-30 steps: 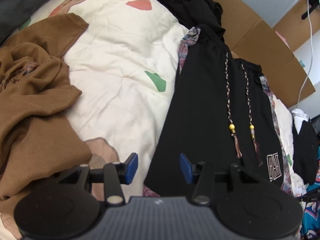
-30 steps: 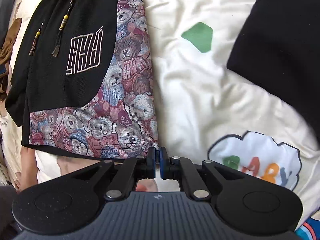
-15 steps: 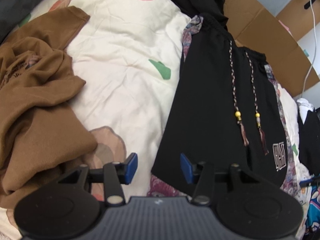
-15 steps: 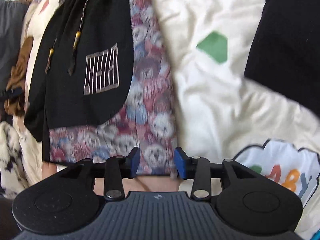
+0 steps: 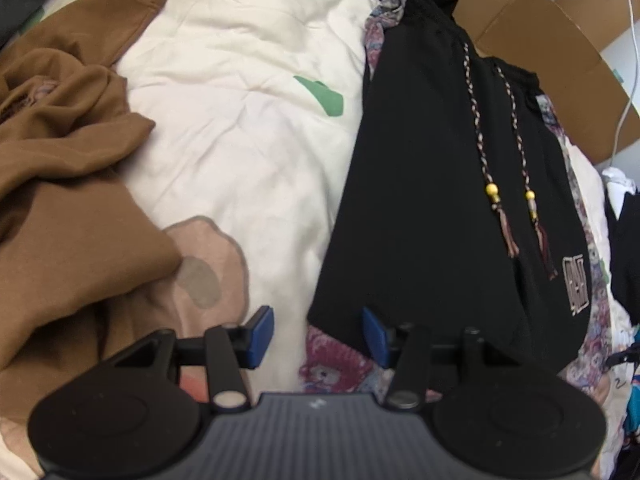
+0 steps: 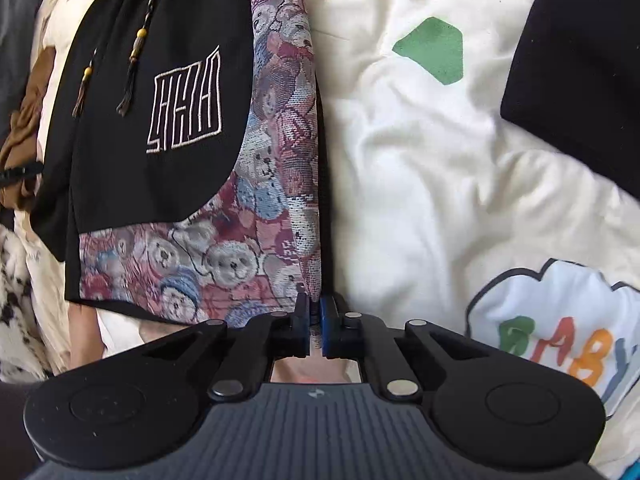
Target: Fold clothes
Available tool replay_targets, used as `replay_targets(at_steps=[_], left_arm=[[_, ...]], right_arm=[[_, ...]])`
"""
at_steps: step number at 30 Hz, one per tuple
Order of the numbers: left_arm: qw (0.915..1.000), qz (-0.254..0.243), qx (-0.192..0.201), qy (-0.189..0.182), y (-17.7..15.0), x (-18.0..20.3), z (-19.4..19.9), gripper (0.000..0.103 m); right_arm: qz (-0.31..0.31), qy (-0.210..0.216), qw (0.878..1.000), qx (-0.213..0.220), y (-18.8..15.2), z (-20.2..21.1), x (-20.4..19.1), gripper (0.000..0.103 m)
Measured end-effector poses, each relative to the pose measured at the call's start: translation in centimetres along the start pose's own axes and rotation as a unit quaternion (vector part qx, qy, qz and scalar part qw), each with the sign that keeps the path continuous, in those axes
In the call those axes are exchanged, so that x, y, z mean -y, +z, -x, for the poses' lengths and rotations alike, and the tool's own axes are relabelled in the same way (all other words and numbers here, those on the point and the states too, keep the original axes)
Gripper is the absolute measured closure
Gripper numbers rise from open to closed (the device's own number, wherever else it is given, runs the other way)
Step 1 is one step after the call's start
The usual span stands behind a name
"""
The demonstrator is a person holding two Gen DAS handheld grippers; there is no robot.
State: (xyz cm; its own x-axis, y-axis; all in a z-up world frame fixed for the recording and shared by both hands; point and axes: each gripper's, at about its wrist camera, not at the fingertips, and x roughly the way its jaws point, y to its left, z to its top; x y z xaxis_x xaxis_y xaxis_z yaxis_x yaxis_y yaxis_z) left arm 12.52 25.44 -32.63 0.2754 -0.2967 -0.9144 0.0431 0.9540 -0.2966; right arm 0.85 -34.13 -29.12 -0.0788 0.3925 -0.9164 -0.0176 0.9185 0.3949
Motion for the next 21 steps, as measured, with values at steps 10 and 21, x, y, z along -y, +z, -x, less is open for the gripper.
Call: replay_targets(at_steps=[10,21], left_arm=[[0.9992,0.026,-0.010,-0.029,-0.2,0.2,-1.8,0.045],[0.9955,0.023,0.004,-0.091,0.7,0.5,1.0,0.096]], right_arm=[[0.017,-0.058,0.998,-0.002,-0.3,0.4,0.6,0.099],[0.004,-0.030,0.999,0.019,1.7,2.6,-1.6,0.057]])
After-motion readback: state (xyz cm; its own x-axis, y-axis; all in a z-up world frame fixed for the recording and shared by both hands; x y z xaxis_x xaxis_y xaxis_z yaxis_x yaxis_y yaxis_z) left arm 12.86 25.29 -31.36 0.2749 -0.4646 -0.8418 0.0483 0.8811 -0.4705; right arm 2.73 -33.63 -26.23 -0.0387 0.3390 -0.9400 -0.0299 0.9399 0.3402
